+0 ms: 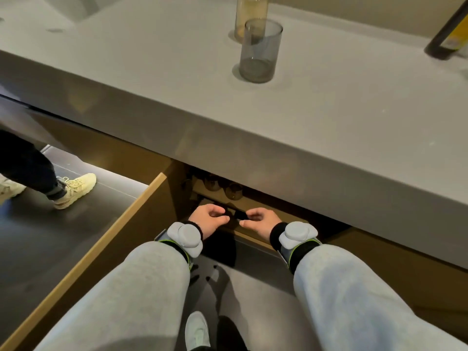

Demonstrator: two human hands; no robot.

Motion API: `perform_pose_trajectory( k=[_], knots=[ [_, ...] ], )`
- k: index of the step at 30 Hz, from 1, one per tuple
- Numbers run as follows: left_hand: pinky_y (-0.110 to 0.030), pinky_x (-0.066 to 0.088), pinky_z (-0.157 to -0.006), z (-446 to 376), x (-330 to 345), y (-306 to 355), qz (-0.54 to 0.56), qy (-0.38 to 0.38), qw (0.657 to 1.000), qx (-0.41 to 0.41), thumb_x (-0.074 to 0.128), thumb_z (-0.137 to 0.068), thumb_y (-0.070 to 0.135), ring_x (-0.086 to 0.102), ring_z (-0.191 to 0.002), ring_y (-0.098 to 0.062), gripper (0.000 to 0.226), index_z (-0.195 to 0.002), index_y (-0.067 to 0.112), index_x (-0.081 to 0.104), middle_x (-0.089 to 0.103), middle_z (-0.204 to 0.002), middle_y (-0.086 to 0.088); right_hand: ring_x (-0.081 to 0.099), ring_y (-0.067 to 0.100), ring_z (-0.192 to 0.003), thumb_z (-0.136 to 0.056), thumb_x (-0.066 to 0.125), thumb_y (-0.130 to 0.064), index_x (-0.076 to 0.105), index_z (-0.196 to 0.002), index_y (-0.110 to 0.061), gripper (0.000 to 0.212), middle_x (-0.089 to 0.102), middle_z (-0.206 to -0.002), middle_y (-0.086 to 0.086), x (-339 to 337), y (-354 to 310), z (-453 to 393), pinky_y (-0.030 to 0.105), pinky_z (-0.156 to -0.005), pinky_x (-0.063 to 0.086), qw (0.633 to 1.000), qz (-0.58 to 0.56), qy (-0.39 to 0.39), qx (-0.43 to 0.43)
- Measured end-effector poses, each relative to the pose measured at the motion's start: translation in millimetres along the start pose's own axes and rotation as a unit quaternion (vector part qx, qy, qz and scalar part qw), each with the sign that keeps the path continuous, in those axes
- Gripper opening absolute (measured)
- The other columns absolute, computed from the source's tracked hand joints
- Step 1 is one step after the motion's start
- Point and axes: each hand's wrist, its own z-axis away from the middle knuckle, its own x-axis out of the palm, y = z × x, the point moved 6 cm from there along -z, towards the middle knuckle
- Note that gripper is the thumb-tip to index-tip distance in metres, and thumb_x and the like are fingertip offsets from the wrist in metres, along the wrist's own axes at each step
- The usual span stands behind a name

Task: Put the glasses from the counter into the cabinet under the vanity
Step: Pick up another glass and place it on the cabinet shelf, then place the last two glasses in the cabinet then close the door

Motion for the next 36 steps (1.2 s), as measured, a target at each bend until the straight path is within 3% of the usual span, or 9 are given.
perform_pose_trajectory(
  k=[6, 11, 15, 21, 29, 33, 36],
  knots=[
    [-0.027, 0.040, -0.093, 60, -15, 43, 0.000, -0.014, 1.000, 0.003, 0.066, -0.087, 0.021, 0.055, -0.116, -0.020, 0.037, -0.122, 0.009, 0.061, 0.062, -0.124, -0.008, 0.060, 0.018, -0.108, -0.073, 0.078, -0.027, 0.064, -0.110, -0.014, 0.042, 0.065, -0.116, 0.005, -30, -25, 59, 0.025, -0.091, 0.043, 1.000, 0.012, 0.012, 0.000],
    [-0.031, 0.041, -0.102, 102, -29, 96, -0.005, -0.012, 0.999, 0.039, 0.065, -0.088, 0.021, 0.054, -0.120, -0.020, 0.038, -0.124, 0.009, 0.060, 0.061, -0.126, -0.007, 0.059, 0.019, -0.108, -0.074, 0.076, -0.032, 0.064, -0.113, -0.016, 0.043, 0.063, -0.116, 0.003, -65, -66, 101, 0.028, -0.089, 0.046, 0.999, 0.031, 0.031, -0.030],
    [-0.037, 0.042, -0.107, 123, -39, 132, -0.014, -0.011, 0.998, 0.063, 0.066, -0.086, 0.022, 0.055, -0.120, -0.019, 0.038, -0.123, 0.010, 0.061, 0.062, -0.126, -0.006, 0.059, 0.020, -0.112, -0.076, 0.075, -0.031, 0.063, -0.118, -0.013, 0.047, 0.064, -0.122, 0.006, -87, -99, 125, 0.029, -0.100, 0.043, 0.997, 0.035, 0.030, -0.058],
    [-0.034, 0.045, -0.102, 140, -60, 175, -0.016, -0.005, 0.996, 0.087, 0.066, -0.086, 0.023, 0.056, -0.119, -0.021, 0.040, -0.124, 0.011, 0.059, 0.062, -0.125, -0.006, 0.056, 0.021, -0.117, -0.077, 0.074, -0.034, 0.059, -0.123, -0.013, 0.053, 0.061, -0.127, 0.007, -120, -142, 144, 0.029, -0.099, 0.040, 0.994, 0.046, 0.040, -0.087],
    [-0.025, 0.040, -0.095, 117, -94, 238, -0.019, 0.011, 0.991, 0.129, 0.068, -0.085, 0.024, 0.055, -0.118, -0.020, 0.044, -0.125, 0.009, 0.057, 0.060, -0.129, -0.009, 0.054, 0.023, -0.120, -0.076, 0.075, -0.027, 0.055, -0.126, -0.008, 0.057, 0.057, -0.132, 0.012, -160, -202, 137, 0.025, -0.094, 0.038, 0.991, 0.026, 0.068, -0.112],
    [-0.027, 0.042, -0.093, 83, -113, 272, -0.034, 0.002, 0.989, 0.144, 0.067, -0.086, 0.025, 0.054, -0.121, -0.022, 0.048, -0.129, 0.009, 0.054, 0.056, -0.133, -0.009, 0.049, 0.023, -0.128, -0.076, 0.075, -0.028, 0.047, -0.133, -0.008, 0.066, 0.050, -0.140, 0.010, -183, -236, 117, 0.031, -0.102, 0.038, 0.988, 0.011, 0.101, -0.119],
    [-0.032, 0.042, -0.101, 61, -127, 296, -0.044, 0.004, 0.987, 0.154, 0.067, -0.086, 0.027, 0.052, -0.124, -0.023, 0.051, -0.131, 0.010, 0.051, 0.055, -0.136, -0.009, 0.045, 0.022, -0.132, -0.077, 0.075, -0.027, 0.042, -0.137, -0.006, 0.072, 0.046, -0.144, 0.009, -199, -259, 101, 0.033, -0.104, 0.037, 0.986, -0.002, 0.113, -0.124]
  ],
)
